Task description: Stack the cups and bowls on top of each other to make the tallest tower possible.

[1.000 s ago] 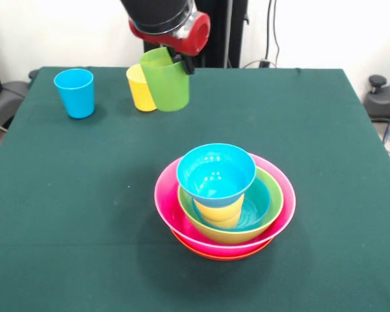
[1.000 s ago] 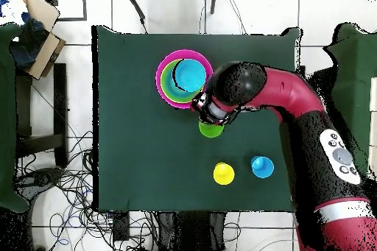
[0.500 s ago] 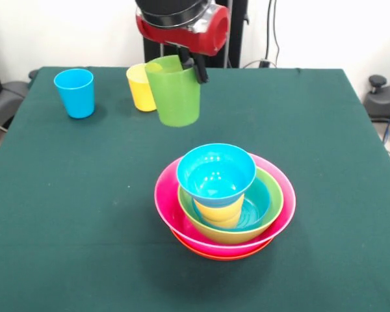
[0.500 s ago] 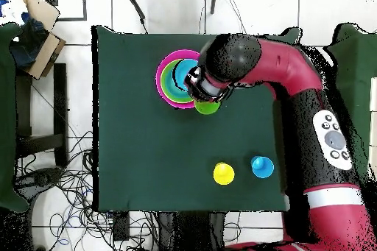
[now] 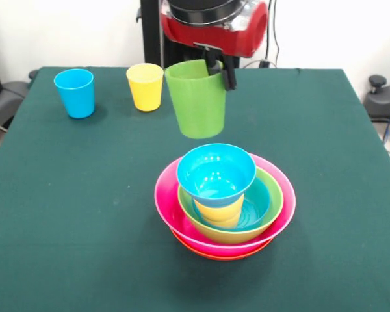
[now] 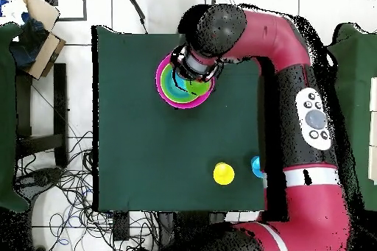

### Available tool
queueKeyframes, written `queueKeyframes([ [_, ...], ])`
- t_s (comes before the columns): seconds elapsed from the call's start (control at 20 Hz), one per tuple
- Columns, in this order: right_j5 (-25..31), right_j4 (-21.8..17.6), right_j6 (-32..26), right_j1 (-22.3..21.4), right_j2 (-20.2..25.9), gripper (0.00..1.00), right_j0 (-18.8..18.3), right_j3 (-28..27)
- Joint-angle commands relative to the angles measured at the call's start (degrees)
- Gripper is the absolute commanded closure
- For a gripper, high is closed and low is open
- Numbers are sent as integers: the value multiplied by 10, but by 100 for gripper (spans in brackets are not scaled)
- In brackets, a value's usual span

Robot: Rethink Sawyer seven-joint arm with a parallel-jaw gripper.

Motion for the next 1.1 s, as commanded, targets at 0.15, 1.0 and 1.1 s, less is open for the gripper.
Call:
queueKeyframes([
  [0.15, 78, -45, -17, 79, -17, 100, 44, -134],
  [1.0, 140, -81, -62, 173, -15, 100, 70, -299],
  [1.1, 134, -84, -61, 173, -19, 100, 70, -295],
])
